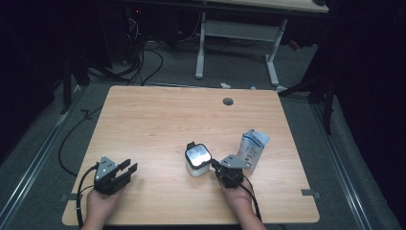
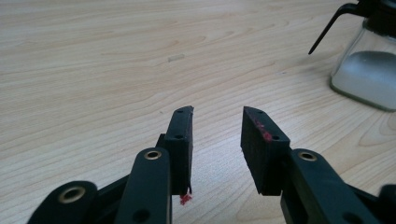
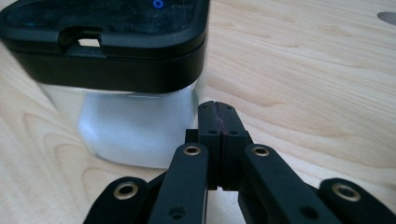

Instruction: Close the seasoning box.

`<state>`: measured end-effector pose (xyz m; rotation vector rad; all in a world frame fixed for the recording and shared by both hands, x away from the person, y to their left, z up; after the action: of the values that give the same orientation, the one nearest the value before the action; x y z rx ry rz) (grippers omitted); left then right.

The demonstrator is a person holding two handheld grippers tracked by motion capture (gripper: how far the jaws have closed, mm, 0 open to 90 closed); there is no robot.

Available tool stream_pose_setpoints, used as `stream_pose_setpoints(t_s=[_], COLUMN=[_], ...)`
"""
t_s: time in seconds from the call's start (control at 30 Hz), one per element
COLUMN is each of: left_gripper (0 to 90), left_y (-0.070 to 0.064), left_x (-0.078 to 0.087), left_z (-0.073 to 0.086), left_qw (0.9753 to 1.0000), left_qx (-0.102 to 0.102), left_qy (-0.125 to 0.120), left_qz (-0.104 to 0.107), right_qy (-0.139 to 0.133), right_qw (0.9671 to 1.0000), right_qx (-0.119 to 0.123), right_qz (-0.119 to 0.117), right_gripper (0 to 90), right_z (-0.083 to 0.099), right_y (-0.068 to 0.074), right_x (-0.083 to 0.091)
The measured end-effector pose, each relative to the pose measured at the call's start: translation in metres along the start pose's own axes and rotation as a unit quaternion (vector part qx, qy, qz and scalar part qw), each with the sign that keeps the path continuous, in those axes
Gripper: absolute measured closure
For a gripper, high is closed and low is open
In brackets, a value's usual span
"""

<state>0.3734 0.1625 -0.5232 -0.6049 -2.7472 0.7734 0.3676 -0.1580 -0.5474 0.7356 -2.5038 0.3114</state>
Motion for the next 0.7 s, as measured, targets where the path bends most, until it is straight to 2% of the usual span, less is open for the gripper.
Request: stream_pose_setpoints(t_s=[0.07,0.43,0.7], left_gripper=[64.2,63.8,63.7], left_y=[-0.001,-0.002,-0.004], left_x=[0.000,-0.001,-0.001], left_z=[-0.002,0.003,0.006], left_qw=[1.0000,1.0000,1.0000], left_qx=[0.006,-0.001,-0.003], left_qy=[-0.005,0.001,0.004], left_qz=[0.000,0.003,0.004], right_qy=[-0.002,-0.003,-0.003], right_qw=[1.0000,0.9997,0.9995], right_qx=[0.004,0.012,0.014], right_qz=[-0.002,-0.021,-0.029], right_gripper=[90.0,90.0,90.0], right_z=[0.000,0.004,0.006], right_y=[0.004,0.022,0.030], right_x=[0.002,0.009,0.013])
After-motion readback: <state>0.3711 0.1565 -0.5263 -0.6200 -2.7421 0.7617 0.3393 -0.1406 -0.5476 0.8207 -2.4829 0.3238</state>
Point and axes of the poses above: each handheld gripper's, and its own axes: x roughly backward along the jaws, z roughly out of its underside, y roughly to its left, the point moved 4 cm from there along -x, roughly forward along the jaws, and after that the axes turned 3 degrees about x, right-handed, at the moved point
